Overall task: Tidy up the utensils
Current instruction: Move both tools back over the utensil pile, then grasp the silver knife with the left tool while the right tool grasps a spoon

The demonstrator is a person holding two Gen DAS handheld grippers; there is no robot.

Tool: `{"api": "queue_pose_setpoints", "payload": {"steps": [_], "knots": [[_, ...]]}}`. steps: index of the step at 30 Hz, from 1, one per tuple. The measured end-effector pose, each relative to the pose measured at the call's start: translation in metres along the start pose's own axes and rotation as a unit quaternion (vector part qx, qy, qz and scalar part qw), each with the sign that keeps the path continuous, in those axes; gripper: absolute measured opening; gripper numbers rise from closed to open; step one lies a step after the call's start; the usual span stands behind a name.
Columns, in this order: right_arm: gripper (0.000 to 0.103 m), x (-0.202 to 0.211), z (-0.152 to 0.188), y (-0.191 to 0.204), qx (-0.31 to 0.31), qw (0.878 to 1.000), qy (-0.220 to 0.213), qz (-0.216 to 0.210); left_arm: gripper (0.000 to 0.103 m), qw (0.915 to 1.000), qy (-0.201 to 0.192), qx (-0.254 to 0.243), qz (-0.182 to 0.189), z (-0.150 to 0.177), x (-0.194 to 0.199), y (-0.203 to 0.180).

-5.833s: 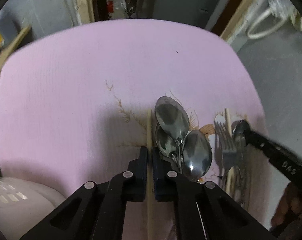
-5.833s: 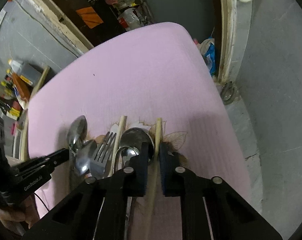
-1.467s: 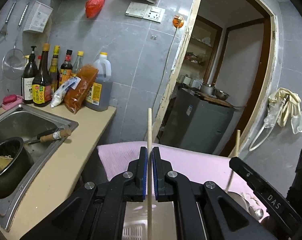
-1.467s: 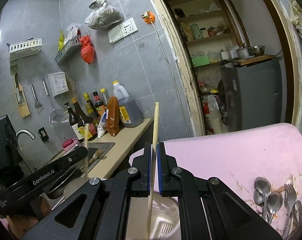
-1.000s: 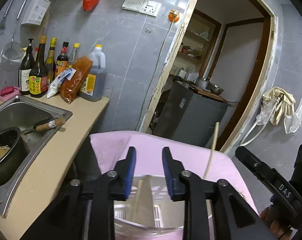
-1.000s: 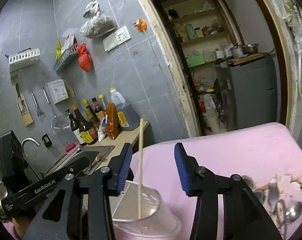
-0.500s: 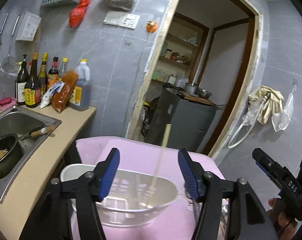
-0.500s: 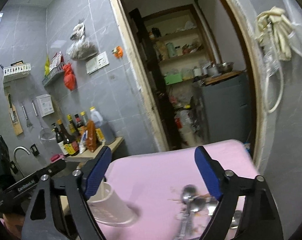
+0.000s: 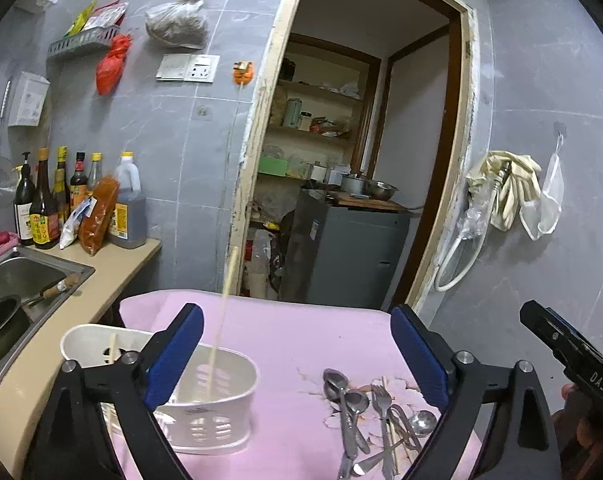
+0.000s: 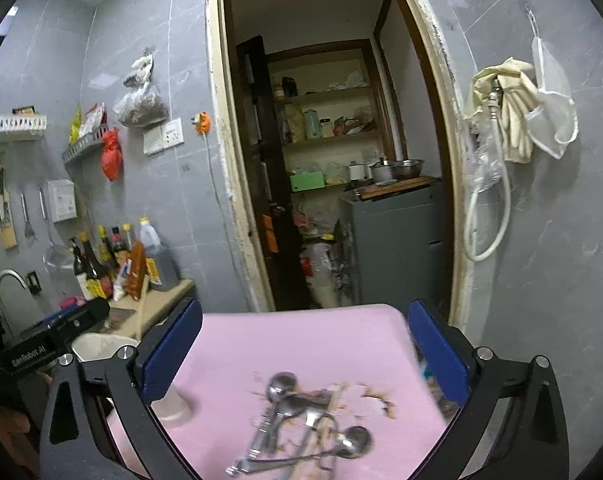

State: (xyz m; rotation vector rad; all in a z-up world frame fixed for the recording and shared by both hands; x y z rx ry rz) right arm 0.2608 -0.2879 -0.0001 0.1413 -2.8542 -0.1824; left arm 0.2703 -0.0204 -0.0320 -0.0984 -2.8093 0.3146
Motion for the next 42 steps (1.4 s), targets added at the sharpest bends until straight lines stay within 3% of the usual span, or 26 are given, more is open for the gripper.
{"api": "queue_pose_setpoints", "payload": {"steps": [5, 16, 25, 27, 34, 42], "knots": [[0.101, -0.002, 0.015, -0.020, 0.010, 1.000, 0.019, 0.011, 0.099, 1.0000, 0.006, -0.007, -0.002, 0.014, -0.009, -0.018], [0.101, -0.041, 0.068, -0.054, -0.013, 0.994, 0.106, 0.011, 0.099, 0.9984, 0.043, -0.034, -0.008, 0.052, -0.045, -0.045], [0.101, -0.086, 0.123, -0.071, -0.079, 0.972, 0.221, -0.029, 0.099, 0.9922, 0.120, -0.034, 0.004, 0.082, -0.091, -0.049], [0.097, -0.094, 0.133, -0.073, -0.096, 0.966, 0.238, -0.038, 0.099, 0.9898, 0.138, -0.033, 0.008, 0.088, -0.103, -0.049], [0.069, -0.124, 0.169, -0.076, -0.130, 0.944, 0.301, -0.048, 0.076, 0.9784, 0.204, -0.020, 0.026, 0.108, -0.145, -0.048], [0.042, -0.138, 0.179, -0.070, -0.127, 0.941, 0.311, -0.046, 0.051, 0.9609, 0.274, 0.002, 0.036, 0.128, -0.190, -0.045]]}}
Point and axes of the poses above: each gripper's, at about its wrist camera, not at the fingertips, and x roughly against the way its jaws point, y to its left, z to its underside, the point moved 3 cm from there along -x, roughly the way its jaws point, and after that the axes turned 2 degrees about x, right-handed, at the moved point
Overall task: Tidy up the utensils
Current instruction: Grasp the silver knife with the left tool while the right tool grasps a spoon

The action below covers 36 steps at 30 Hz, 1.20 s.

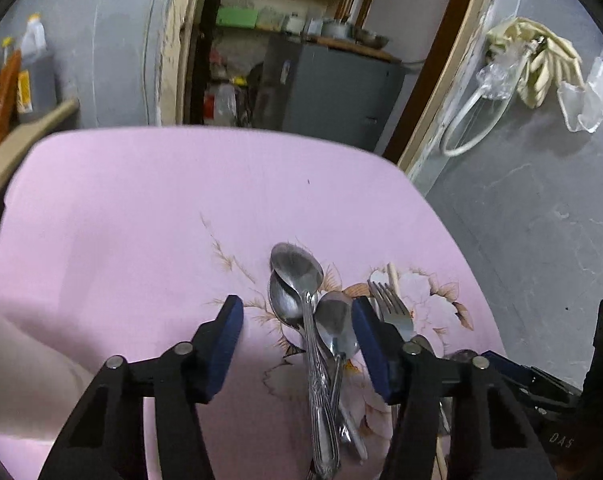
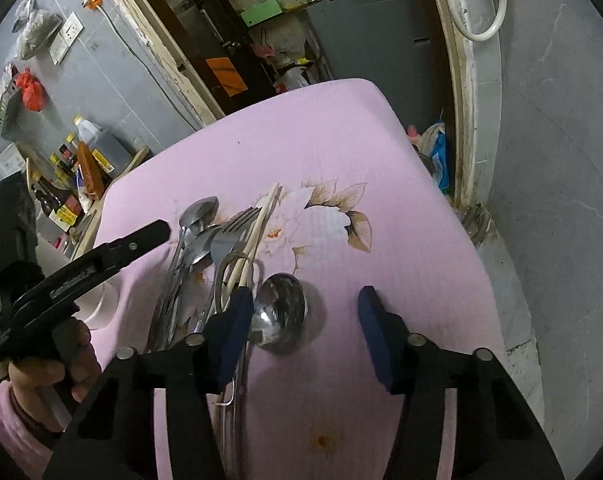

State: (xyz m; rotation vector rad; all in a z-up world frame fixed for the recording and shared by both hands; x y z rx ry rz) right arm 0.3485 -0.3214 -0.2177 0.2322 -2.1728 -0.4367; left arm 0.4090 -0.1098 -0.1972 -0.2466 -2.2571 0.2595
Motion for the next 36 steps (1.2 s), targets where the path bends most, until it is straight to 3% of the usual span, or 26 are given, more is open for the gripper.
{"api": "queue_pose_setpoints", "payload": {"steps": [2, 7, 12, 21, 25, 31, 36], "knots": [[0.037, -0.003, -0.001, 0.000, -0.002, 1.000, 0.003, -0.001, 0.045, 0.9999, 0.012, 0.001, -0.003, -0.002, -0.009, 0.000], [0.034, -0.006, -0.001, 0.001, -0.005, 1.000, 0.006, -0.006, 0.032, 0.9993, 0.035, 0.008, 0.001, -0.009, -0.026, 0.002], [0.033, -0.005, -0.001, -0.001, -0.006, 1.000, 0.008, -0.009, 0.024, 0.9986, 0.052, 0.008, 0.006, -0.013, -0.033, -0.001], [0.020, -0.005, -0.003, -0.005, -0.018, 1.000, 0.016, -0.014, 0.011, 0.9973, 0.072, 0.002, 0.012, -0.014, -0.039, -0.007], [0.005, -0.005, -0.003, -0.007, -0.032, 0.999, 0.018, -0.031, 0.005, 0.9972, 0.073, 0.003, 0.019, -0.015, -0.037, -0.004], [0.004, 0.004, -0.006, -0.004, -0.035, 0.998, 0.004, -0.045, 0.003, 0.9967, 0.060, 0.014, 0.053, -0.014, -0.024, -0.003], [0.004, 0.027, -0.015, 0.010, 0.004, 0.999, -0.025, -0.021, 0.003, 0.9971, 0.034, 0.010, 0.068, -0.014, -0.002, -0.007]]}}
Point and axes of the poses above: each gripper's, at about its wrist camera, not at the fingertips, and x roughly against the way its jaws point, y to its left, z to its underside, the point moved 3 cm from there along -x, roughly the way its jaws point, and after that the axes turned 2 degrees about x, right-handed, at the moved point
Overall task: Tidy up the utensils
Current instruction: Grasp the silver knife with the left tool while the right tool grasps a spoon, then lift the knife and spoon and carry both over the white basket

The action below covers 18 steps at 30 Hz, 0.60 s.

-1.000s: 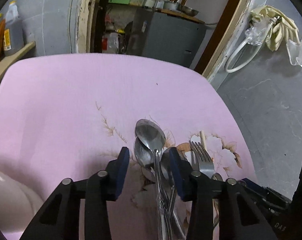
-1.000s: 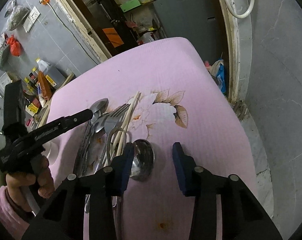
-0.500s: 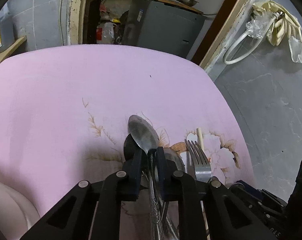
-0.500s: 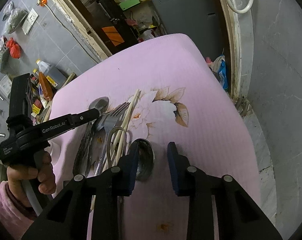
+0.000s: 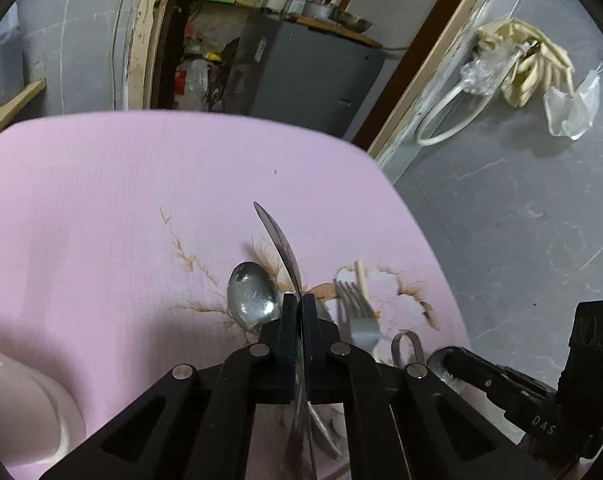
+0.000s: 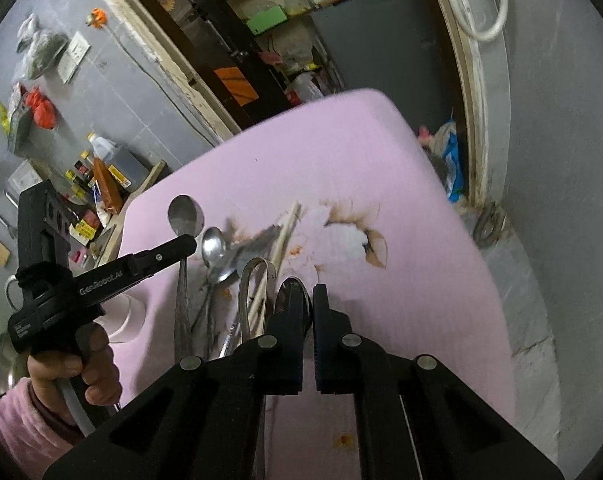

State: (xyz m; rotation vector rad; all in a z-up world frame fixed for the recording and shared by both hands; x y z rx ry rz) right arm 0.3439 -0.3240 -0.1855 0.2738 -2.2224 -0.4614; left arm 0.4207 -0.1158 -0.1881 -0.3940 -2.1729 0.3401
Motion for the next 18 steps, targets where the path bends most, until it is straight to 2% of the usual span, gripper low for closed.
{"api": "queue_pose_setpoints", "payload": {"steps": [7, 18], "knots": [[0.004, 0.039, -0.026, 0.026, 0.078, 0.994, -0.055, 0.058, 0.003, 0.9983, -0.054, 0.003, 0.020, 0.003, 0.047, -0.008], [0.004, 0.092, -0.065, 0.073, 0.135, 0.977, -0.134, 0.100, 0.003, 0.9907, -0.134, -0.005, 0.022, -0.014, 0.119, -0.007]]}}
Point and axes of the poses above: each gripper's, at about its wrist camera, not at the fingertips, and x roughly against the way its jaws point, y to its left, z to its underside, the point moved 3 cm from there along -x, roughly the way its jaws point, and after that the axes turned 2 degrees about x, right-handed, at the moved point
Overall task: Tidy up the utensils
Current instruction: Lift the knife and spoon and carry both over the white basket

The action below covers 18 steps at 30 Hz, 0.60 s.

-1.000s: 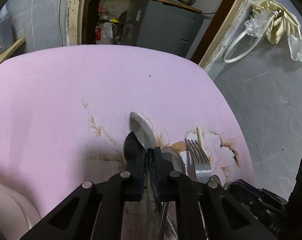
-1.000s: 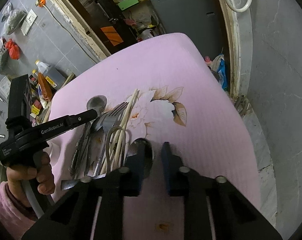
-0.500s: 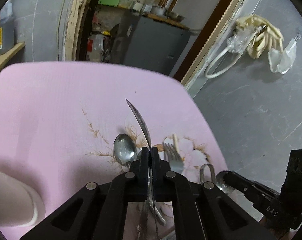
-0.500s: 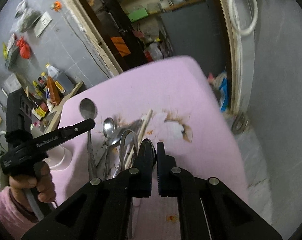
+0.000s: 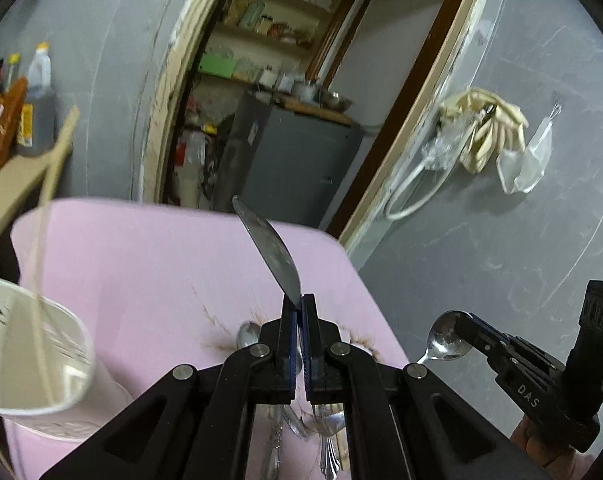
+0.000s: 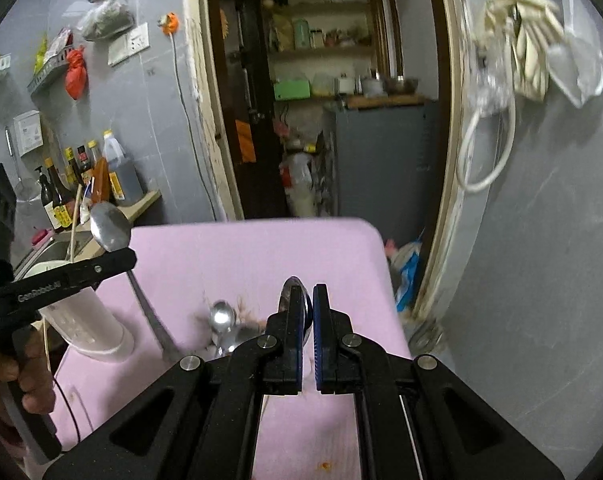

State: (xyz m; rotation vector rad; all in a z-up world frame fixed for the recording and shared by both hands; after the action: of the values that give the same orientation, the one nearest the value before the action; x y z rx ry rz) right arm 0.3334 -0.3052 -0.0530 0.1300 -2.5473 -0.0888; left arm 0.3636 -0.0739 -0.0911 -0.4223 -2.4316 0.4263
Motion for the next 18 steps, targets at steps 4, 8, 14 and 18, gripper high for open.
{"api": "queue_pose_setpoints", "payload": {"steps": [4, 8, 14, 18], "knots": [[0.004, 0.016, -0.015, 0.015, 0.009, 1.000, -0.021, 0.004, 0.003, 0.9998, -0.019, -0.003, -0.001, -0.011, 0.023, 0.004], [0.004, 0.029, -0.028, 0.035, 0.026, 0.999, -0.039, 0.006, 0.003, 0.9993, -0.036, -0.004, 0.000, -0.019, 0.045, 0.007], [0.004, 0.041, -0.044, 0.073, 0.049, 0.997, -0.062, -0.002, 0.003, 0.9976, -0.068, -0.009, -0.007, -0.034, 0.083, 0.020], [0.004, 0.047, -0.059, 0.105, 0.069, 0.994, -0.082, -0.020, 0.003, 0.9951, -0.095, -0.008, -0.023, -0.049, 0.116, 0.038]]}}
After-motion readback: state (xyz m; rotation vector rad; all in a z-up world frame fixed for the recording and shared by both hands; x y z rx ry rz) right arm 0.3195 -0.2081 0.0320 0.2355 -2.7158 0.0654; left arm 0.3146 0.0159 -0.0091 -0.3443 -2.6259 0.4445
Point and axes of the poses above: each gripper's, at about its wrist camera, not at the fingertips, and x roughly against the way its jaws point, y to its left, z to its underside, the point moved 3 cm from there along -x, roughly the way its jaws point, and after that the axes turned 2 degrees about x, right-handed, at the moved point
